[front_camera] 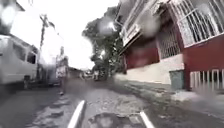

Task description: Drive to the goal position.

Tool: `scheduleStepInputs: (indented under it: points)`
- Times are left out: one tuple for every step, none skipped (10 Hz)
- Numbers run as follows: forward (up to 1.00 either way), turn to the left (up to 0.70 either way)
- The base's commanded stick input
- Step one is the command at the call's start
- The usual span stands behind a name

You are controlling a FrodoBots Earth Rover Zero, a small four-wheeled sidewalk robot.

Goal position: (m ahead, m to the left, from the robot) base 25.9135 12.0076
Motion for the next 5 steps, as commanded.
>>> scheduleStepInputs:
  points:
    - [1.00, 0.00]
    - [1.00, 0.18]
    - [1.00, 0.12]
    - [1.00, 0.14]
    - [1.00, 0.01]
